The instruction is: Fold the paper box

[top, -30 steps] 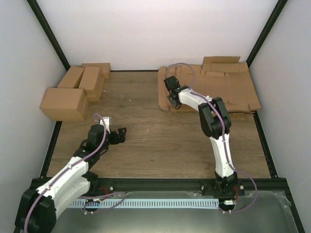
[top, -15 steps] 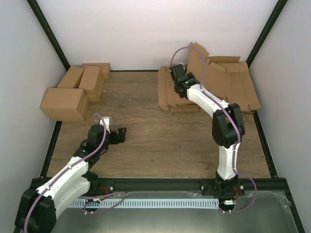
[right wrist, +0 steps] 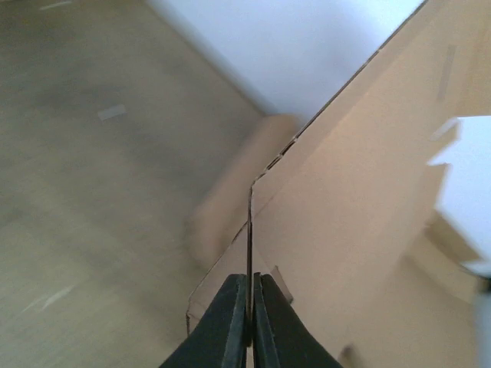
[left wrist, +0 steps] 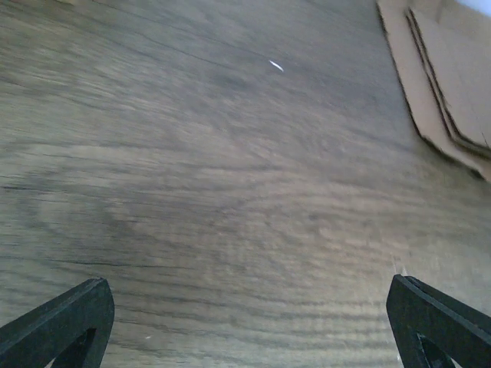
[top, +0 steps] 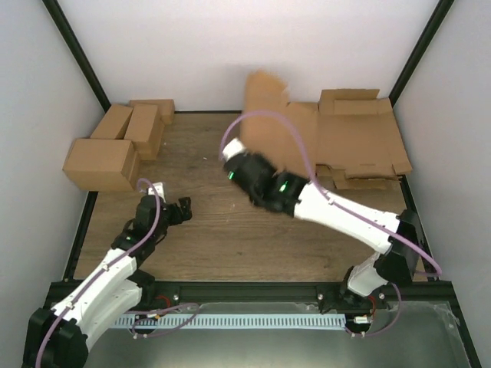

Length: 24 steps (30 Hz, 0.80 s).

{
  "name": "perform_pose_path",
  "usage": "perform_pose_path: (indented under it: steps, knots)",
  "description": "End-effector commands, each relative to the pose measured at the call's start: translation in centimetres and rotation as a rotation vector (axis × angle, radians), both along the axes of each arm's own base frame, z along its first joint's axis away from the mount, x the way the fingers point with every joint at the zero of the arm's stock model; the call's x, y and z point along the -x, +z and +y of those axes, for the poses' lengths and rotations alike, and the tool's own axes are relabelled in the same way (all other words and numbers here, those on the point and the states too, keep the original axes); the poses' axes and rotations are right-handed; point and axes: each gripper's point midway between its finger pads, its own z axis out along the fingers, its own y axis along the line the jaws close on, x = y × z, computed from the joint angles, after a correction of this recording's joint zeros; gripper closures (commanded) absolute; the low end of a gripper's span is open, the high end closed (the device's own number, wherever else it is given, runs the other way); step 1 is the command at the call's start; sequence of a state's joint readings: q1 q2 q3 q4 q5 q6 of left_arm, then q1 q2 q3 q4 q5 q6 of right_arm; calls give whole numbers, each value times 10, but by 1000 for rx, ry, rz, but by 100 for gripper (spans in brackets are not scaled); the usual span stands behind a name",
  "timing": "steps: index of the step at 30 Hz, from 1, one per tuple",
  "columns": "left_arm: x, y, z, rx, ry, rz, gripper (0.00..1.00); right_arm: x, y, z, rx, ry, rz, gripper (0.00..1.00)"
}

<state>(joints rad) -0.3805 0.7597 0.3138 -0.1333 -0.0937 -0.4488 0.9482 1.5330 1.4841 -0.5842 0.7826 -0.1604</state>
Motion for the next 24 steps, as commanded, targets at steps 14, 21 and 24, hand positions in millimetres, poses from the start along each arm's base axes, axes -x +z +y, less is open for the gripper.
perform_pose_path:
  steps: [14, 21, 24]
  knots:
    - [43, 10, -46, 546, -15, 240, 0, 145, -103, 69, -608, 475, 744, 10]
    - [53, -18, -76, 612, -158, 361, 7, 53, -139, -25, -720, 93, 703, 10]
    - [50, -27, -82, 585, -176, 391, 16, 24, -149, -70, -760, -60, 650, 10]
